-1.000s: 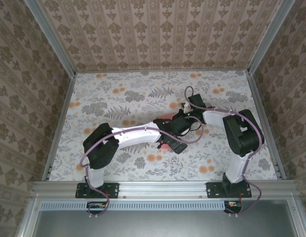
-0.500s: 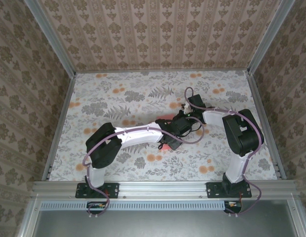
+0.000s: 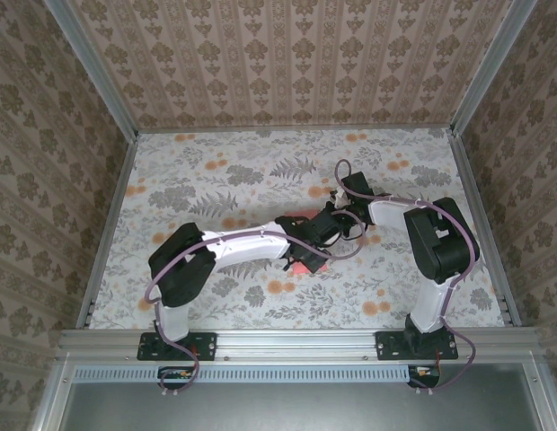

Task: Fold a paper plane with a square sheet of paper (fold left side to right side)
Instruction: Fold the triangle a second time at the center of the table.

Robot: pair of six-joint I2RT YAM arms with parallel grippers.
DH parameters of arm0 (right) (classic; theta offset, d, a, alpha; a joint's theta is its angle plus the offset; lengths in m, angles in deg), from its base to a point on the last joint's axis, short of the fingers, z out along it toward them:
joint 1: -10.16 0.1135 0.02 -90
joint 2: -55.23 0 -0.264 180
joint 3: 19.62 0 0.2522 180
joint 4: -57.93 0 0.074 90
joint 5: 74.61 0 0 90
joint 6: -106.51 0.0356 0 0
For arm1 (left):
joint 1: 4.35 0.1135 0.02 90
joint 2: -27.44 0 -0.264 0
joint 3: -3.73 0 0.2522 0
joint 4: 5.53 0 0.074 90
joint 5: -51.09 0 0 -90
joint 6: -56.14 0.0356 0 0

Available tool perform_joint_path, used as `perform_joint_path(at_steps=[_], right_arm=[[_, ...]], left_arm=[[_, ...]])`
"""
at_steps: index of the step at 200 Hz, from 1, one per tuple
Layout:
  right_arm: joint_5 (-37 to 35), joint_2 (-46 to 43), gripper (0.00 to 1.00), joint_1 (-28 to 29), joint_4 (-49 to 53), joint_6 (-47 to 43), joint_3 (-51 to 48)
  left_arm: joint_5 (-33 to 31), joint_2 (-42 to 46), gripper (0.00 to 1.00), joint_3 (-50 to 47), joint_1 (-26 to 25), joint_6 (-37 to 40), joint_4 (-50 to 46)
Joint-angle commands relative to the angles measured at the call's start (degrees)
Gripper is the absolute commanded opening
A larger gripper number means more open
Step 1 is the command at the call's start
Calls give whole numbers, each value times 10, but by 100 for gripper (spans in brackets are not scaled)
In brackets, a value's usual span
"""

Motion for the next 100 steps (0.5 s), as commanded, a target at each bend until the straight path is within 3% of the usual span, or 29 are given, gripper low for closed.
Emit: perform_joint_path(at_steps=[1,70,100], right_arm=[[-12,-1,11,-3,13,-10,16],[-52,-72,41,-28,14,-26,12],[-73,-120,45,-38,27,-39,-18]], left_arm=[[57,33,5,-16,16,-14,22],[204,63,5,-80,76,-74,117],[223,63,6,-85,87,-82,124]])
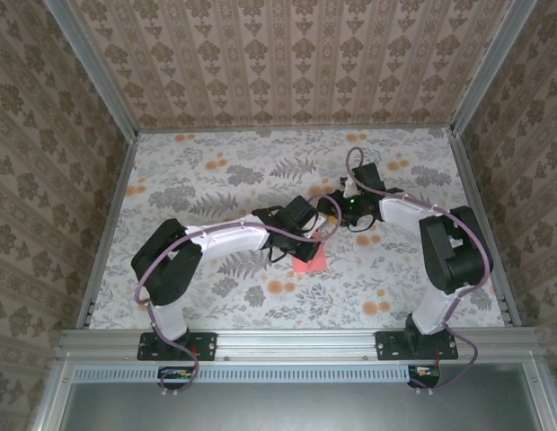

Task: Fold a paper plane with a square sheet of paper (fold left side to right side)
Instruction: Fold the triangle a second time at the center of the table.

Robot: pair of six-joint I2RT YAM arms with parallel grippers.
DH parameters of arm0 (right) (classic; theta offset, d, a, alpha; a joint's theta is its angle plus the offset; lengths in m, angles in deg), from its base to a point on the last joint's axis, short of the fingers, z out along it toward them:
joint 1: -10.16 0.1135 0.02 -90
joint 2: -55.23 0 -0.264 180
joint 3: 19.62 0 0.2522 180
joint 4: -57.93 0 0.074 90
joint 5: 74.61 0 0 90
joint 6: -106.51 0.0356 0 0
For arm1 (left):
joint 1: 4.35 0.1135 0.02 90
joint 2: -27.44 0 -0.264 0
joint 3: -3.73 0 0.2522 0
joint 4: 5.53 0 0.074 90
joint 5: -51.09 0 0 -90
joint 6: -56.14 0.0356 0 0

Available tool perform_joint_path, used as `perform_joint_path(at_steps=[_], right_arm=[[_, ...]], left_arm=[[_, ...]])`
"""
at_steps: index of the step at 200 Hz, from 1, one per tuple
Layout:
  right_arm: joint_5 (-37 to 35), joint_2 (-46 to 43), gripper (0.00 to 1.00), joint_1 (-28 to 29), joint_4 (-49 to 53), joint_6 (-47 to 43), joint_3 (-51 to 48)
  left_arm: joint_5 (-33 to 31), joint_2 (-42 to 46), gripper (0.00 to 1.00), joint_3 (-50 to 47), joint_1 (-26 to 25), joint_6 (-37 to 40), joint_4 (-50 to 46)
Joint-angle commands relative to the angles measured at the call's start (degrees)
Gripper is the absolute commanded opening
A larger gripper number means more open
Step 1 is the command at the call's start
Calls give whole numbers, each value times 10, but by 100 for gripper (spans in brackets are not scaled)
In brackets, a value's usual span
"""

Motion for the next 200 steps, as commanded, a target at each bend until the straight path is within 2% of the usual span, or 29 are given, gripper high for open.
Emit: perform_joint_path(at_steps=[1,26,68,96,115,155,200], right_arm=[[-29,-48,45,-7,22,-20,-22],[-35,-86,41,-7,47,-31,-54],[-36,-163,20,2,59,-20,-142],[-45,-188,6,35,50,-2,-191],[-62,-188,0,66,39,10,-211],[-80,-143,0,121,19,23,-205],[-94,-102,0,139,21,15,-183]], left_arm=[[49,22,6,-8,5,-24,26],[65,24,6,-15,15,-32,29],[78,34,6,-32,32,-44,29],[76,34,7,-33,38,-41,18],[69,33,8,-32,42,-35,9],[60,31,9,-29,49,-21,-9],[56,25,10,-29,52,-15,-16]])
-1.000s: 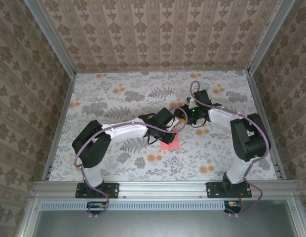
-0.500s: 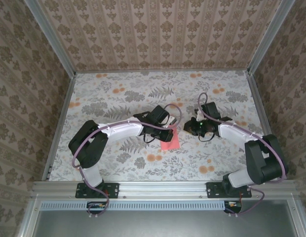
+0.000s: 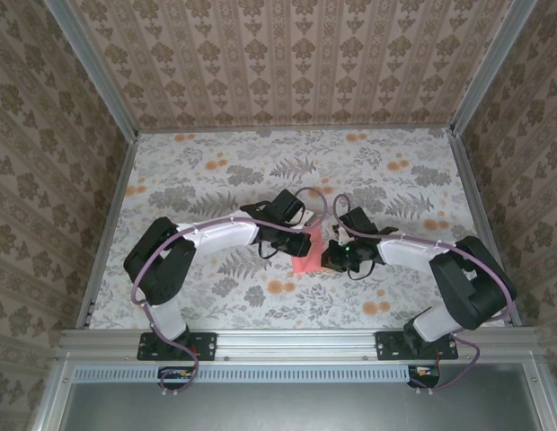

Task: Fold a paper plane with a square sheet of paper (fold left side to right side)
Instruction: Fold the triangle a second time at the center of the table.

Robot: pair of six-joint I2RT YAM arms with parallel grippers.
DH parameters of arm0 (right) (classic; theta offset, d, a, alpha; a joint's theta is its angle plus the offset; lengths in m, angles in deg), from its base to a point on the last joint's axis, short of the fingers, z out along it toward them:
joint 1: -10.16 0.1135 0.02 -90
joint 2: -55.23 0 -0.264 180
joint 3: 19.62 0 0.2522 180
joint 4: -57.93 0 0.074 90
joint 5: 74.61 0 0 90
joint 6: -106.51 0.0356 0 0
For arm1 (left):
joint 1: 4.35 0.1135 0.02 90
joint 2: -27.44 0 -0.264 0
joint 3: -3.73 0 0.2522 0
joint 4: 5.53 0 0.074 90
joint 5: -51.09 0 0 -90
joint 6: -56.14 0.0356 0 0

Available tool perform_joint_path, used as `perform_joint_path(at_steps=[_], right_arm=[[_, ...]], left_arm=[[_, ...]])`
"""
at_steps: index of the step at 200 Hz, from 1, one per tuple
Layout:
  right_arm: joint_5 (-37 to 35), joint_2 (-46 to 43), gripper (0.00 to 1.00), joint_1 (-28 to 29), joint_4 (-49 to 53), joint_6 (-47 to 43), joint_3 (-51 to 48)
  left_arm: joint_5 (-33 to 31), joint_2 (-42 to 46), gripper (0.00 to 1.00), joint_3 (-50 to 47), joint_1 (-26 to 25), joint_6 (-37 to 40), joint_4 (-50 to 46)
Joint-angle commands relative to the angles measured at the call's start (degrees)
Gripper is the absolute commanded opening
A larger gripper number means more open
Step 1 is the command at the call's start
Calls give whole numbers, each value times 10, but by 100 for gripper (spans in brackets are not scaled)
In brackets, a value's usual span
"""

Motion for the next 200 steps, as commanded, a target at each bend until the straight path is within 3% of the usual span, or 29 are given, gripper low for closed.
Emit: perform_joint_path(at_steps=[1,200], right_arm=[[-20,20,0,6,-2,5,24],[-47,55,0,9,71,-28,36]], left_arm=[[-7,8,10,-2,3,17,-18],[-39,-40,10,27,29,61,-32]])
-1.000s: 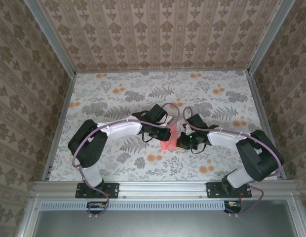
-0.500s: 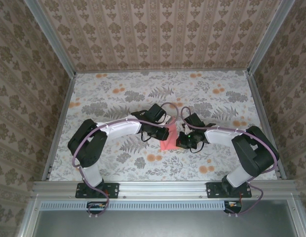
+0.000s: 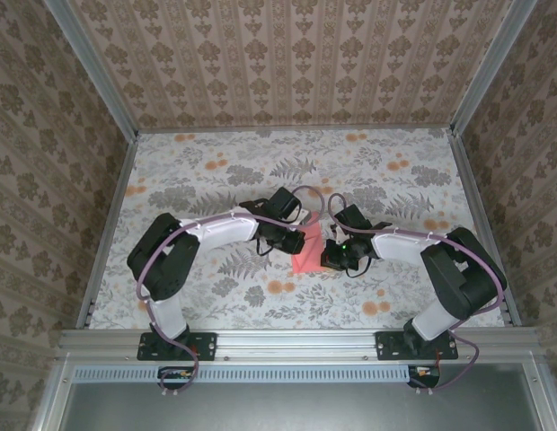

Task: Fold a paper plane with a square sheet of paper (fold left side to right side)
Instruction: Fold the triangle a second time at the center of the table.

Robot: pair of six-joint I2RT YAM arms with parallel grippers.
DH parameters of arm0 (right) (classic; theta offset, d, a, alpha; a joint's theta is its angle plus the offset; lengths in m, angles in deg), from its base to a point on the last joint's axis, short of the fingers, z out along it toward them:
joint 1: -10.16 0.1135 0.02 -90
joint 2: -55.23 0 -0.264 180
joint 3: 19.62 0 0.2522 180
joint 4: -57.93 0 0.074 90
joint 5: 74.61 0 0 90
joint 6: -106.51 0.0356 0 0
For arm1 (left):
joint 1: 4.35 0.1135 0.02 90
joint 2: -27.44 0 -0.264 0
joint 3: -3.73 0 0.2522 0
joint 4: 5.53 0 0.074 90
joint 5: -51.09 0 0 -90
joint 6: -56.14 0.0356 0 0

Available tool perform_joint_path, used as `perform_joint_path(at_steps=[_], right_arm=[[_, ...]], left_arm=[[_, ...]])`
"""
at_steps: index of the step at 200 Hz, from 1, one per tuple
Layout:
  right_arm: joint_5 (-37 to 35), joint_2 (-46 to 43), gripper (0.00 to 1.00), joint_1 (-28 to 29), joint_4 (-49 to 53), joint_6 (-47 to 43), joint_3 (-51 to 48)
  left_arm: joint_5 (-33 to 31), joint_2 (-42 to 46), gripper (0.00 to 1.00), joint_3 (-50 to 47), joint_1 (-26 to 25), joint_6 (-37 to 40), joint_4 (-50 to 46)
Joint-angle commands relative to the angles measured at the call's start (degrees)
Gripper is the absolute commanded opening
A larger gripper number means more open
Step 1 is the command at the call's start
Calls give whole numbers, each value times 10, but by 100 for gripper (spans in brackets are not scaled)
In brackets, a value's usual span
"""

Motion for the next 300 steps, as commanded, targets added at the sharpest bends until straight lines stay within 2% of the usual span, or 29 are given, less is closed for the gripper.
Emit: perform_joint_path(at_steps=[1,300], right_arm=[[-23,18,0,3,37,-9,2],[-24,24,0,3,52,-16,3]], left_arm=[[-8,-17,10,17,5,21,-10],[-24,-59,10,33,20,36,5]])
